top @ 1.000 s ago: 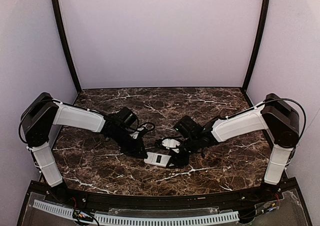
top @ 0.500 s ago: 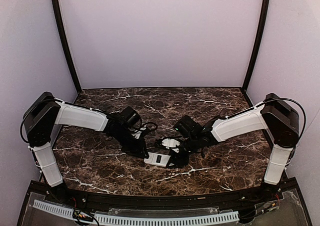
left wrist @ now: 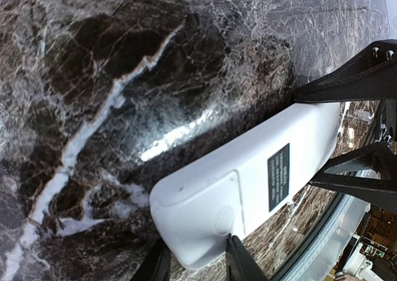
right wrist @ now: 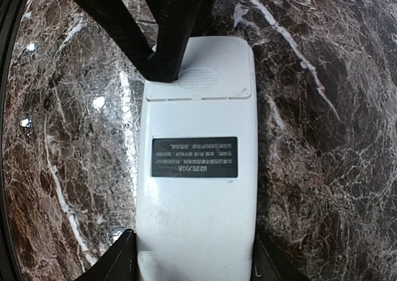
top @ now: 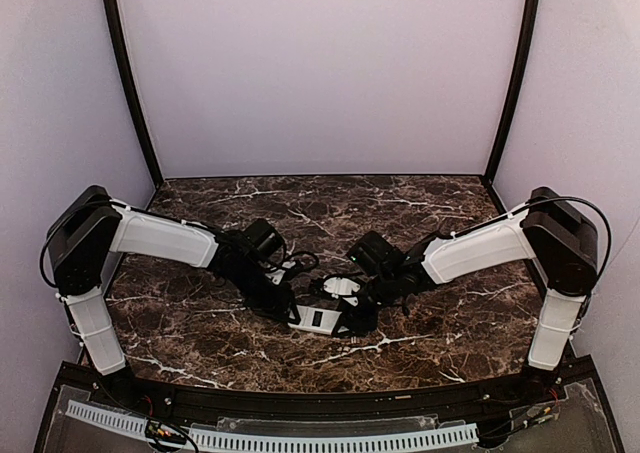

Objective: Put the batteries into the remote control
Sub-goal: Load the battery cover into the battery compartment.

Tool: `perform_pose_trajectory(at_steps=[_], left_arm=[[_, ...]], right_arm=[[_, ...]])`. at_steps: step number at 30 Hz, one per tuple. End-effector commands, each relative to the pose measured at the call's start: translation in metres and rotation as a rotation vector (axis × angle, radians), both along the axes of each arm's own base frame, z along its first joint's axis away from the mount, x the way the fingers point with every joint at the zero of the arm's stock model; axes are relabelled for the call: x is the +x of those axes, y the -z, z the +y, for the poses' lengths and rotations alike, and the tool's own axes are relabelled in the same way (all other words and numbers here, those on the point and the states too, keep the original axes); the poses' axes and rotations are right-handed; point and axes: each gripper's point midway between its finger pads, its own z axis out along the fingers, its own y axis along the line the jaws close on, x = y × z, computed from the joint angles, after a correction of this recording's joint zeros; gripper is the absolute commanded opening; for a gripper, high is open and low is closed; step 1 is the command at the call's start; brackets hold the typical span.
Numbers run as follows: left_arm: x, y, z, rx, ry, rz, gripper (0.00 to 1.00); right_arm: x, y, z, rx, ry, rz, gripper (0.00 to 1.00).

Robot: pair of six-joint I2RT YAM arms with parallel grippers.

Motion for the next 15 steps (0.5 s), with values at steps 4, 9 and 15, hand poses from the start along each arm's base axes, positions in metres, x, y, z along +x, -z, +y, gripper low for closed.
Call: perform_pose_trajectory(at_steps=[4, 9, 15], left_arm=[[-0.020, 0.038, 0.030, 0.151, 0.003, 0.043, 0.27], [-0.020, 0.031, 0.025, 0.122, -0.015, 0.054, 0.25], [-0.012, 0.025, 0.026, 0.145, -0.028, 0.024, 0.24]], right_arm=[[-0.011, 0.012, -0.004, -0.026, -0.019, 0.053, 0.51], [-0.011, 0.011, -0.005, -0.027, -0.019, 0.050, 0.49], [-0.012, 0.014, -0.006, -0.033, -0.020, 0.052, 0.45]])
